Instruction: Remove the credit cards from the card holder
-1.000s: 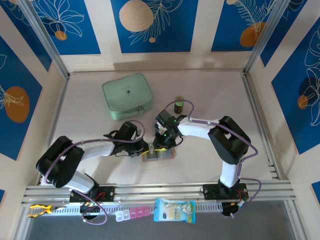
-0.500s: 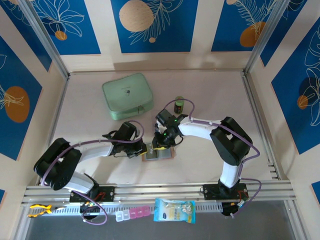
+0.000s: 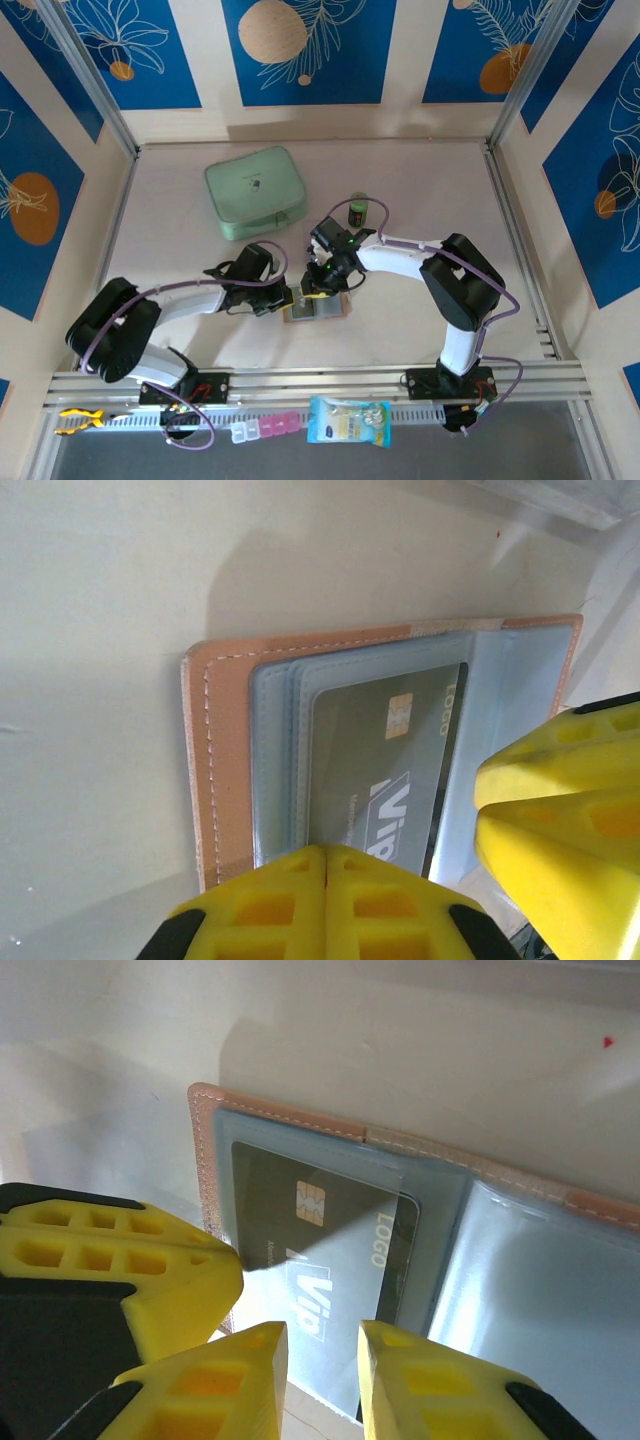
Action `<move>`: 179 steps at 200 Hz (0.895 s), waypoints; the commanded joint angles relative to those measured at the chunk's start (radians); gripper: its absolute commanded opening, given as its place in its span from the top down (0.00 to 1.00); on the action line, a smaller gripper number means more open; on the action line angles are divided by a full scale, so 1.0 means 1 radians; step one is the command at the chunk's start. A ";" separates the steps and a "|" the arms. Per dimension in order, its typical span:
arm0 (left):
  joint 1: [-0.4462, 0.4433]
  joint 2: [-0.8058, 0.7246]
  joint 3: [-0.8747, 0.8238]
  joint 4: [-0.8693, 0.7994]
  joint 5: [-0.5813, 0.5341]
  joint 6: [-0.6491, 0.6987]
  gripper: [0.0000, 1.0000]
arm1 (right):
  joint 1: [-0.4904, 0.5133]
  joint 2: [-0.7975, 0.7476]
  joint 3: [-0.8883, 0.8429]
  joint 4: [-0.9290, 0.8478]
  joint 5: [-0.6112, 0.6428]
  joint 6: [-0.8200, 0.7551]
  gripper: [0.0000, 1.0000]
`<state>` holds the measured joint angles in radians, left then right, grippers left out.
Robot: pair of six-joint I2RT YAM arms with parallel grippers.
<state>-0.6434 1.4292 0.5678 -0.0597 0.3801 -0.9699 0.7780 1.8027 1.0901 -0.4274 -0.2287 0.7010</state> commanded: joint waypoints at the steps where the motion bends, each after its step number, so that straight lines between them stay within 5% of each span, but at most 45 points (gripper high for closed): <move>1: 0.009 -0.028 0.015 -0.040 -0.023 0.011 0.95 | 0.006 0.002 -0.018 0.003 -0.030 0.014 0.74; 179: 0.008 0.020 -0.023 -0.012 -0.014 0.008 0.97 | 0.007 0.043 -0.027 0.020 -0.045 0.025 0.74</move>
<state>-0.6434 1.4330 0.5594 -0.0601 0.3729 -0.9695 0.7780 1.8225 1.0794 -0.4107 -0.2405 0.7120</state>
